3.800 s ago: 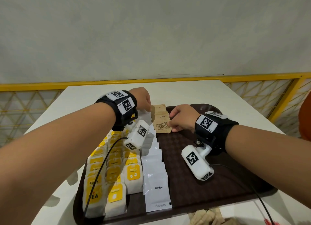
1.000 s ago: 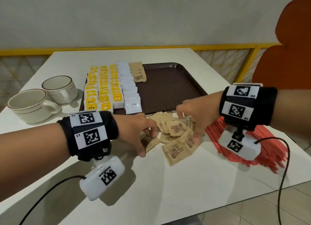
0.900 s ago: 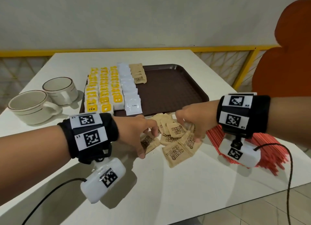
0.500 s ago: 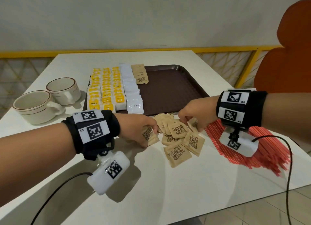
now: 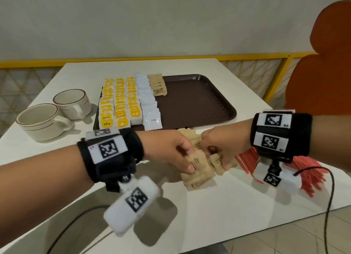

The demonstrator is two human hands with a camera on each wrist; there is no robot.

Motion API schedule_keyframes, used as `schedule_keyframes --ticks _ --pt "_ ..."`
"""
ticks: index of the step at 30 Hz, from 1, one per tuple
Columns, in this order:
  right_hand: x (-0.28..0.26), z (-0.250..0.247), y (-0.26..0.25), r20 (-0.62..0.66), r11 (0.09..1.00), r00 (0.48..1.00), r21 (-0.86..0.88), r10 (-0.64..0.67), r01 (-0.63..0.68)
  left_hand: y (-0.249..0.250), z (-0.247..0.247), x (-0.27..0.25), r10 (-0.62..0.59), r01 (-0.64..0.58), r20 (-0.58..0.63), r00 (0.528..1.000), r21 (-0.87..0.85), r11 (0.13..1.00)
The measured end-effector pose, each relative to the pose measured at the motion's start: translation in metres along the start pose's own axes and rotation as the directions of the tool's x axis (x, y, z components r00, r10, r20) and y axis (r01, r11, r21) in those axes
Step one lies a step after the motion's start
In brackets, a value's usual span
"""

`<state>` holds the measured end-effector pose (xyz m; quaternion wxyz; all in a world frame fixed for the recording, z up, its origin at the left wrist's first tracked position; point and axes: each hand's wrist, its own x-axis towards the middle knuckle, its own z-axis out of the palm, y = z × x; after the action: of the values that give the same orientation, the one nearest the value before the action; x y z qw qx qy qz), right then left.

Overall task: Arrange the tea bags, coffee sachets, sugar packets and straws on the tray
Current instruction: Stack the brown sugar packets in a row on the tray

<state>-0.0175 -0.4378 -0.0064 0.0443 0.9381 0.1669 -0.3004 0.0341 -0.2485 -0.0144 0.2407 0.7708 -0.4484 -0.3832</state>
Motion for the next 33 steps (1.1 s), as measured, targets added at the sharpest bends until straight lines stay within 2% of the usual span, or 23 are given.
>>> schedule_keyframes --ticks 2,4,7,10,12,16,22,24,27,29,31,33 --pt "0.002 0.0 0.0 -0.018 1.0 1.0 -0.016 0.006 -0.006 0.009 0.013 0.011 -0.003 0.005 -0.013 1.0 0.192 0.981" --pt "0.001 -0.006 0.001 -0.027 0.999 1.0 -0.033 -0.004 0.003 0.013 0.023 0.019 0.009 -0.011 0.005 1.0 0.292 0.956" --pt "-0.006 -0.023 0.012 -0.065 0.999 0.998 0.047 0.014 -0.011 0.014 0.027 0.025 0.018 -0.014 -0.007 1.0 0.381 0.925" --pt "-0.007 -0.026 0.015 -0.174 0.985 0.985 0.174 0.017 0.013 0.017 0.029 0.028 0.031 -0.023 -0.009 0.999 0.466 0.885" --pt "0.0 -0.017 0.009 -0.193 0.985 0.981 0.17 0.031 0.003 0.02 0.029 0.028 0.019 -0.019 0.006 1.0 0.492 0.87" --pt "0.012 -0.006 0.001 -0.209 0.988 0.977 0.154 0.048 -0.015 0.015 0.023 0.026 -0.01 0.01 -0.002 1.0 0.431 0.903" --pt "0.011 -0.007 0.001 -0.268 0.966 0.959 0.258 0.098 -0.027 -0.001 0.016 0.014 0.006 0.046 -0.174 0.985 0.293 0.955" --pt "0.008 -0.009 0.005 -0.291 0.953 0.95 0.303 0.117 -0.024 -0.003 0.015 0.01 0.004 0.039 -0.179 0.984 0.237 0.971" --pt "-0.002 -0.017 0.013 -0.306 0.87 0.937 0.493 0.169 0.004 -0.001 0.017 0.006 0.063 -0.034 -0.125 0.99 0.216 0.976" --pt "-0.011 -0.021 0.018 -0.333 0.769 0.919 0.637 0.212 0.054 0.004 0.021 0.007 0.134 -0.098 -0.104 0.986 0.301 0.949" --pt "-0.017 -0.02 0.02 -0.35 0.63 0.9 0.768 0.259 0.117 0.009 0.024 0.012 0.199 -0.156 -0.062 0.978 0.412 0.898" --pt "-0.018 -0.014 0.021 -0.343 0.54 0.888 0.831 0.305 0.135 0.014 0.026 0.019 0.202 -0.175 0.007 0.979 0.524 0.833"
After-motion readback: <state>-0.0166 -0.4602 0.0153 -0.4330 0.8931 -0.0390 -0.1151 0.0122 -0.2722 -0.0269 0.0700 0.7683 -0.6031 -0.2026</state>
